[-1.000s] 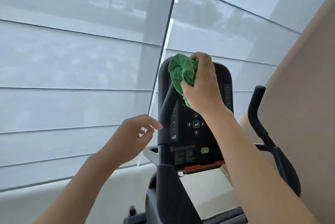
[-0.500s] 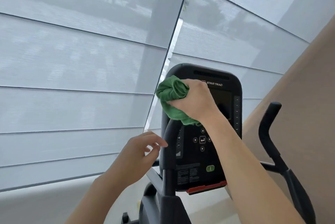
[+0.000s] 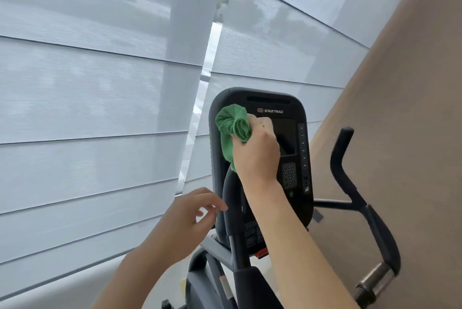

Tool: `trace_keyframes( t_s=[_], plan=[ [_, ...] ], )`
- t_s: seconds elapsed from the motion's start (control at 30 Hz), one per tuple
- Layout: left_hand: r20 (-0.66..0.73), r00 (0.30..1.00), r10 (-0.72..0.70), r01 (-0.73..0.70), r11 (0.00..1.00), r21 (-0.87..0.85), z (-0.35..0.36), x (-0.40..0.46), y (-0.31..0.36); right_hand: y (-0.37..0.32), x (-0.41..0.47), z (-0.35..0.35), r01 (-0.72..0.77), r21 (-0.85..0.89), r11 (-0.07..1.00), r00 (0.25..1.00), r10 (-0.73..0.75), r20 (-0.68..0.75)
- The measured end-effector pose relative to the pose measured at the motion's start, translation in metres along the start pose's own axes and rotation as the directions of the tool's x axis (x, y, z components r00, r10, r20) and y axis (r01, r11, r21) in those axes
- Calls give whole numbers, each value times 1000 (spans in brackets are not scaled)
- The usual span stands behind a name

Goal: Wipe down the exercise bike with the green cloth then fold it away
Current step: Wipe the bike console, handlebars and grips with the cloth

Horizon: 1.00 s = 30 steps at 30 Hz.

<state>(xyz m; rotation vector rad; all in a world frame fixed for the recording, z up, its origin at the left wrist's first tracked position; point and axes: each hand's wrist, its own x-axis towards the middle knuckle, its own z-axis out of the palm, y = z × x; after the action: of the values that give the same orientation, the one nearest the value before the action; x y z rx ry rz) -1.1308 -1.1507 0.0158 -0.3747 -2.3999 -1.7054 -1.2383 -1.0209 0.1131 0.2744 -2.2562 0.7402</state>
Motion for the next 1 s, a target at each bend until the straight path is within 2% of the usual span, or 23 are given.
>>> trace_keyframes(
  t_s=[0.07, 0.13, 0.2, 0.23, 0.3, 0.37, 0.47, 0.5, 0.53, 0.6, 0.63, 0.67, 0.7, 0.77, 0.8, 0.83, 0.9, 1.0],
  plan=[
    [-1, 1000, 6, -6, 1000, -5, -7, -1, -4, -10, 5, -5, 82, -326, 942, 991, -42, 127],
    [2, 1000, 5, -5, 1000, -8, -12, -1, -9, -20, 15, -11, 186, -542, 820, 965, -48, 259],
    [12, 1000, -1, 1, 1000, -11, -15, 1, -13, -29, 31, -14, 314, -631, 710, 915, -49, 400],
    [15, 1000, -3, 3, 1000, -12, -17, 2, -14, -32, 40, -16, 366, -624, 690, 882, -44, 468],
    [21, 1000, 2, -1, 1000, -16, -17, 4, -14, -35, 55, -17, 416, -548, 726, 808, -18, 589],
    [30, 999, 15, -15, 1000, -26, -16, 5, -13, -33, 66, -21, 386, -433, 815, 732, 16, 682],
    [49, 998, 37, -36, 999, -32, -14, 6, -11, -24, 71, -31, 160, -154, 975, 675, 6, 738],
    [55, 998, 42, -41, 999, -33, -13, 6, -11, -19, 68, -34, 28, -11, 1000, 698, -12, 716],
    [61, 997, 48, -46, 998, -35, -12, 6, -10, -15, 63, -35, -121, 152, 981, 746, -11, 665],
    [76, 995, 60, -57, 998, -41, -11, 4, -8, -8, 45, -30, -342, 463, 818, 867, 85, 491],
    [81, 995, 64, -61, 997, -43, -11, 3, -7, -6, 35, -24, -347, 532, 772, 913, 149, 379],
    [83, 994, 66, -62, 997, -47, -12, 2, -6, -3, 26, -16, -294, 511, 808, 949, 184, 255],
    [83, 994, 66, -62, 997, -49, -13, 2, -6, 0, 19, -8, -212, 413, 886, 976, 170, 138],
    [79, 995, 63, -59, 997, -49, -15, 0, -6, 3, 13, 4, -16, 108, 994, 1000, 16, -7],
    [77, 995, 59, -56, 997, -47, -16, -1, -6, 4, 12, 5, 111, -63, 992, 993, -114, -37],
    [76, 996, 57, -54, 998, -45, -17, -1, -6, 4, 12, 6, 219, -227, 949, 972, -232, -30],
    [68, 996, 58, -55, 998, -43, -21, -1, -7, 4, 9, 5, 340, -439, 832, 935, -348, 64],
    [64, 996, 61, -59, 997, -41, -24, -2, -6, 9, 5, 2, 473, -483, 737, 878, -442, 184]
  ],
)
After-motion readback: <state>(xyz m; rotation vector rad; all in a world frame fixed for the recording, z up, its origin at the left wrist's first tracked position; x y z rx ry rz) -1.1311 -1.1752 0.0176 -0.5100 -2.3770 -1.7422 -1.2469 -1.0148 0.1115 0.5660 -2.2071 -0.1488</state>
